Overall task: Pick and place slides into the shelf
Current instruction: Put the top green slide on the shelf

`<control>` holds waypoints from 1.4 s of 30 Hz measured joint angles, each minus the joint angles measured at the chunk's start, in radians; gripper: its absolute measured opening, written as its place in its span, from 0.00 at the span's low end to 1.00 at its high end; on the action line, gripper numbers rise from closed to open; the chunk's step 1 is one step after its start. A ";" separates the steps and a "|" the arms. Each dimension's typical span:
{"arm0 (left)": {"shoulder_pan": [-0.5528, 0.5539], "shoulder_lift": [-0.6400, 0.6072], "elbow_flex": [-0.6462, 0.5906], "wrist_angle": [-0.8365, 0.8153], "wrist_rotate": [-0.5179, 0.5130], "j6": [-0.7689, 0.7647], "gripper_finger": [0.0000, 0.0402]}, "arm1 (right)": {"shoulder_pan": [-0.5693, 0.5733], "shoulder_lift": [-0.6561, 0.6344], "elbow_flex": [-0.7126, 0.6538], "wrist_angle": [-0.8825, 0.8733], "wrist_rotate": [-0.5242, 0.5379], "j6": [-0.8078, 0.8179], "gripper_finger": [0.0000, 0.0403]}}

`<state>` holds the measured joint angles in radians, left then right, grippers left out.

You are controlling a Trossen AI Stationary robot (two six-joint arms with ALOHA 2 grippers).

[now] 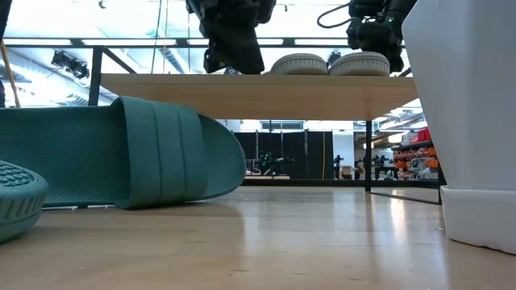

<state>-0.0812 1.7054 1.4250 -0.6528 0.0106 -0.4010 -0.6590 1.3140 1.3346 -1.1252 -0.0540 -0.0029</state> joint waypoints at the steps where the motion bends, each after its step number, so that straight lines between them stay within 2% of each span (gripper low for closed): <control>1: -0.001 0.000 0.000 -0.006 0.005 -0.006 0.21 | 0.000 0.000 0.000 0.000 0.000 0.000 0.48; 9: -0.023 -0.004 0.000 -0.059 0.030 -0.040 0.20 | 0.000 0.000 0.000 0.026 -0.030 -0.030 0.48; 17: -0.029 -0.075 0.007 -0.080 -0.049 -0.090 0.19 | 0.000 0.000 0.000 0.045 -0.035 -0.035 0.48; 25: -0.138 -0.199 0.139 -0.456 -0.203 -0.298 0.16 | 0.000 0.000 0.000 0.053 -0.060 -0.050 0.48; 30: -0.216 -0.209 0.228 -0.586 -0.247 -0.459 0.16 | 0.000 0.000 0.000 0.078 -0.061 -0.067 0.48; 42: -0.437 -0.174 0.238 -0.670 -0.217 -0.891 0.13 | 0.000 0.000 0.000 0.115 -0.109 -0.072 0.48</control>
<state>-0.5181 1.5310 1.6627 -1.3225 -0.2067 -1.2915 -0.6590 1.3140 1.3350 -1.0105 -0.1625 -0.0753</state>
